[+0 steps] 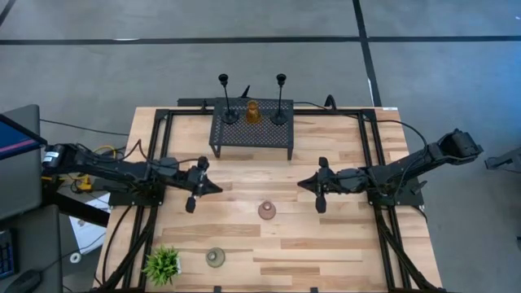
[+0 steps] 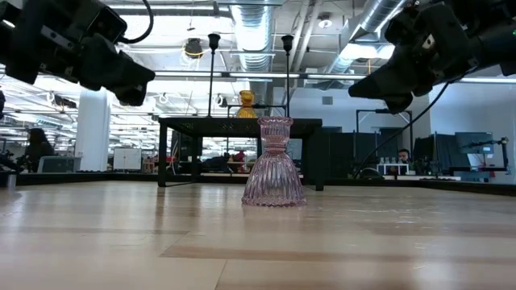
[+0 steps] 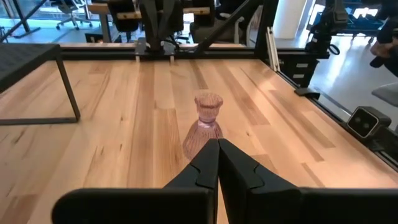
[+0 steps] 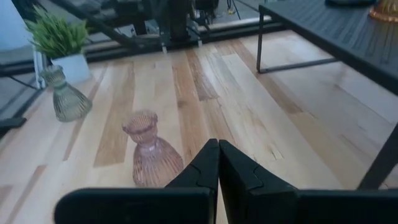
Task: Pick & Place candle stick holders
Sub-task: Put the pink glass candle holder on the shelf
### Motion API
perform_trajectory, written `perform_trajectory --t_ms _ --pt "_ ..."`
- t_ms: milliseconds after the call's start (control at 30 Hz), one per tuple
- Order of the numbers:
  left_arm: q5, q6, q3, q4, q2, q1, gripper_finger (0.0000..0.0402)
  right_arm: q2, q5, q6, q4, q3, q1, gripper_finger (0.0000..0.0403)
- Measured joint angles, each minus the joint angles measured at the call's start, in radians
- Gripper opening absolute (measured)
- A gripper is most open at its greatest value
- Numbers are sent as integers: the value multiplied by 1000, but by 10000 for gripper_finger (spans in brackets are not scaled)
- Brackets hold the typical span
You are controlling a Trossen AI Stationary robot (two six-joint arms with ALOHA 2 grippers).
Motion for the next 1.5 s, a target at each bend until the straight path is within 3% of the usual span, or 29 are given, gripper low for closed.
perform_trajectory --t_ms 733,900,1133,1500 --pt "0 0 -10 1 0 0 8 0 -1 0 17 0 -2 1" --pt "0 0 -10 1 0 0 8 10 -84 -34 26 0 40 0" --pt "0 0 -10 1 0 0 8 179 -85 -165 197 52 128 0" --pt "0 0 -9 1 1 0 8 444 -27 -95 175 212 112 12"
